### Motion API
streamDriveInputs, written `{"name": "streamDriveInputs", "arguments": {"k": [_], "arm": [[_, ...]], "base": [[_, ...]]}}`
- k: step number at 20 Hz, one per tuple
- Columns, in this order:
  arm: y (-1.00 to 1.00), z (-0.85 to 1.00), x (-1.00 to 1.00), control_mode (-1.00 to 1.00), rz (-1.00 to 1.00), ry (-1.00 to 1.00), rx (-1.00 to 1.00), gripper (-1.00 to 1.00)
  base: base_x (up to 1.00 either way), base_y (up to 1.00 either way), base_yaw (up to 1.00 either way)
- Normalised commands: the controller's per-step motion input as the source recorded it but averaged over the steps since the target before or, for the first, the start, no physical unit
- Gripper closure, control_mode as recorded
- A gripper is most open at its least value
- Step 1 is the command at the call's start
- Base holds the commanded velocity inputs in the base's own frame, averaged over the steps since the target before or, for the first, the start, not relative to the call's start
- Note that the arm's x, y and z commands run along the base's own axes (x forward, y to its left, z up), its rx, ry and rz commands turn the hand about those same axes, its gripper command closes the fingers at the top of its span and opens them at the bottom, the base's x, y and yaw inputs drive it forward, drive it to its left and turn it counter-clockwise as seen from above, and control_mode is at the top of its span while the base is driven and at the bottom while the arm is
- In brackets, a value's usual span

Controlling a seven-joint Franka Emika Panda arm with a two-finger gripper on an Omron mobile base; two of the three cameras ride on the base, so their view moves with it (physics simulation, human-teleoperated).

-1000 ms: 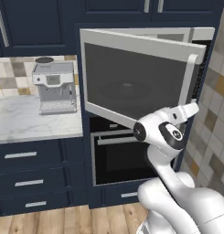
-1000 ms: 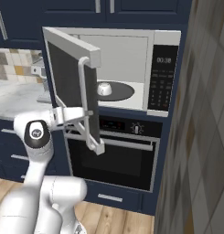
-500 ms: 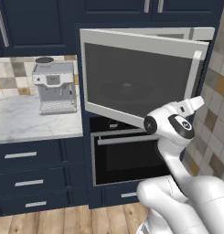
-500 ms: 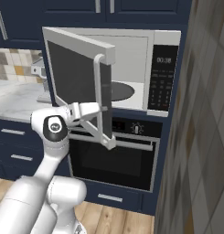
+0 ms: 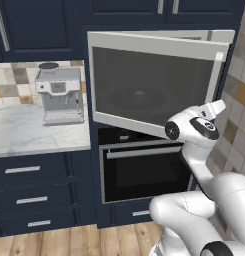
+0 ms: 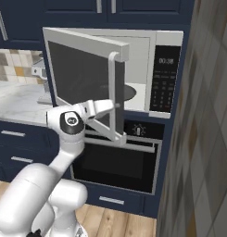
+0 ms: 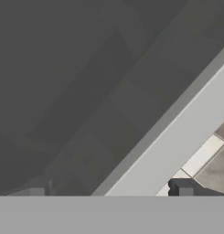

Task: Pick the mug from the counter and place it inside the microwave. Then close the microwave.

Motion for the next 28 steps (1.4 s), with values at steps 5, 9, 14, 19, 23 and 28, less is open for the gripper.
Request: {"name": "streamDriveInputs", "arguments": {"k": [5,9,14,19,23,28], "arm": [[-0.32,0.03,0.43,-1.0,0.02,0.0,0.0,-1.0],[-0.28,0.02,0.42,-1.0,0.02,0.0,0.0,-1.0],[-0.28,0.04,0.44,-1.0,0.01,0.0,0.0,-1.0],[-0.26,0.12,0.45,-1.0,0.01,0.0,0.0,-1.0],[-0.27,0.12,0.47,-1.0,0.02,0.0,0.02,-1.0],[-0.28,0.05,0.57,-1.0,0.02,0.0,0.04,-1.0]], "base": [[0.0,0.0,0.0],[0.0,0.0,0.0],[0.0,0.0,0.0],[0.0,0.0,0.0],[0.0,0.0,0.0],[0.0,0.0,0.0]]}}
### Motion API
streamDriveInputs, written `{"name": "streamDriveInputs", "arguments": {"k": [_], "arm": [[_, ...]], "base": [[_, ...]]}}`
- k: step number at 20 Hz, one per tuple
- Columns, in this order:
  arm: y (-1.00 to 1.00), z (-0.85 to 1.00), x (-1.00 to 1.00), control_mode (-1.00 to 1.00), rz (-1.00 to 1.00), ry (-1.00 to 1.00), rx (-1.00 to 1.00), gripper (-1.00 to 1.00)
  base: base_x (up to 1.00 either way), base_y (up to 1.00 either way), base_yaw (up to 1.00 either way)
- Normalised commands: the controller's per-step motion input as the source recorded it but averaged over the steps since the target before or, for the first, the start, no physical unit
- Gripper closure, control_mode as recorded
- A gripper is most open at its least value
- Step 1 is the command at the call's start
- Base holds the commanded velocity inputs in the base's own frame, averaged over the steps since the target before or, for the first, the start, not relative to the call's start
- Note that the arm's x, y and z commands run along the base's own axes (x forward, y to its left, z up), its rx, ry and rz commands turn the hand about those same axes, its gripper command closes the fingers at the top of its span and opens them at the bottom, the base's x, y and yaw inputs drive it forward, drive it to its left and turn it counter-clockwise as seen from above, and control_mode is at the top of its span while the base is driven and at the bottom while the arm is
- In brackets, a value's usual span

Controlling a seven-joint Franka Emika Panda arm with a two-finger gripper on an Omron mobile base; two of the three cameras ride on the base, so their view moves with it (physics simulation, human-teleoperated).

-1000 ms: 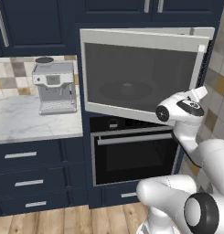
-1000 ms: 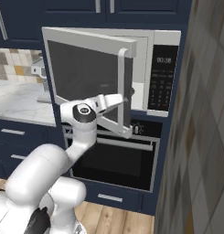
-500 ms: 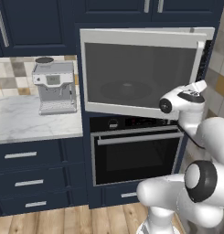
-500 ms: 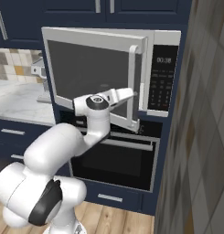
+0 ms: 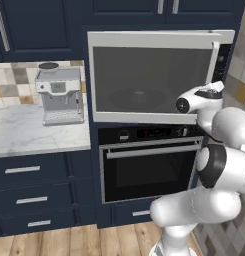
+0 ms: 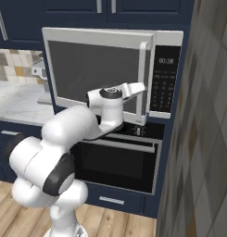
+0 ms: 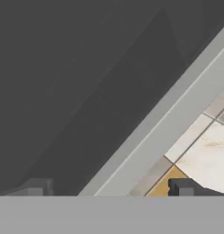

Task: Pick the mug from the counter and place it inside the microwave. Then close the microwave.

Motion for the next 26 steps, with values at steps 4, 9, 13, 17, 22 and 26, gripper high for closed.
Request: {"name": "streamDriveInputs", "arguments": {"k": [4,9,13,17,22,26], "arm": [[-0.28,0.01,0.58,-1.0,0.02,0.0,0.06,-1.0],[-0.25,0.07,0.5,-1.0,0.02,0.0,0.05,-1.0],[-0.21,0.05,0.42,-1.0,0.02,0.0,0.06,-1.0],[-0.15,0.0,0.32,-1.0,0.03,0.0,0.06,-1.0],[-0.13,0.0,0.2,-1.0,0.03,0.0,0.04,-1.0],[-0.09,0.0,0.19,-1.0,0.03,0.0,0.02,-1.0]], "base": [[0.0,0.0,0.0],[0.0,0.0,0.0],[0.0,0.0,0.0],[0.0,0.0,0.0],[0.0,0.0,0.0],[0.0,0.0,0.0]]}}
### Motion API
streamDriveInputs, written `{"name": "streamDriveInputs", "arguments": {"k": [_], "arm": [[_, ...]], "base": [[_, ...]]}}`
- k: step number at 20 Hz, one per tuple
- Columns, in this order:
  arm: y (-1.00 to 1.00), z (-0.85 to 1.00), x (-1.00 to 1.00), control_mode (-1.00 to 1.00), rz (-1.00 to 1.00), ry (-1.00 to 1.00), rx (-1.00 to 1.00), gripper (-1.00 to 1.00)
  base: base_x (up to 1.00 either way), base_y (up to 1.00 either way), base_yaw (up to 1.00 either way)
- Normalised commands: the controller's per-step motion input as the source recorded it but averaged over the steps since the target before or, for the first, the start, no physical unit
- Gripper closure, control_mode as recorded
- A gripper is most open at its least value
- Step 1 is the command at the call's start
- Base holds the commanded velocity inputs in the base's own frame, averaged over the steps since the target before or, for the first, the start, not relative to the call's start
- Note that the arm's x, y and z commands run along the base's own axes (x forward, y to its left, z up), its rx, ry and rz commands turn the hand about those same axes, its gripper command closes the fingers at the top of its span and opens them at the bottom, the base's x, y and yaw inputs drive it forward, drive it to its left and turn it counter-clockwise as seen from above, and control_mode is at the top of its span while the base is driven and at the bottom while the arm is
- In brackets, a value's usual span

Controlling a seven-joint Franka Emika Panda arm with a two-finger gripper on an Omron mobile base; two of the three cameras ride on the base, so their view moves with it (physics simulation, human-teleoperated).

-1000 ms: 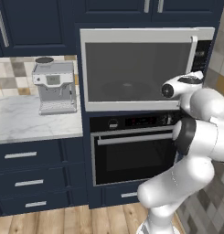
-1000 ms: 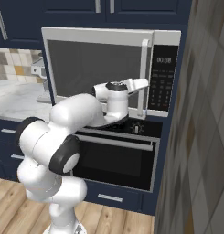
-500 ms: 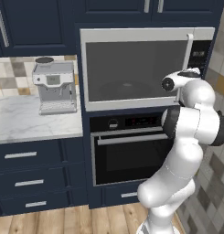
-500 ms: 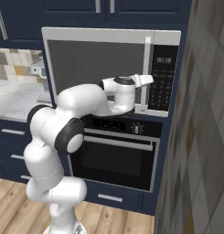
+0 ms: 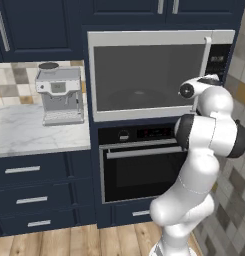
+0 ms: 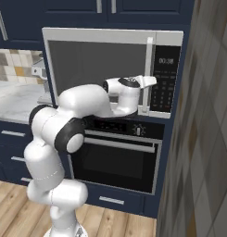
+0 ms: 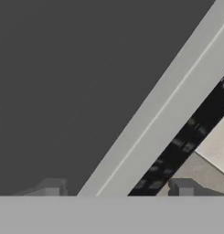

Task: Pick the mug from the counter and place it inside the microwave. Then close the microwave.

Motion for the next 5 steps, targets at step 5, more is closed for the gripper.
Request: {"name": "streamDriveInputs", "arguments": {"k": [5], "arm": [[-0.08,0.0,0.21,-1.0,0.02,0.0,0.0,-1.0]], "base": [[0.0,0.0,0.0]]}}
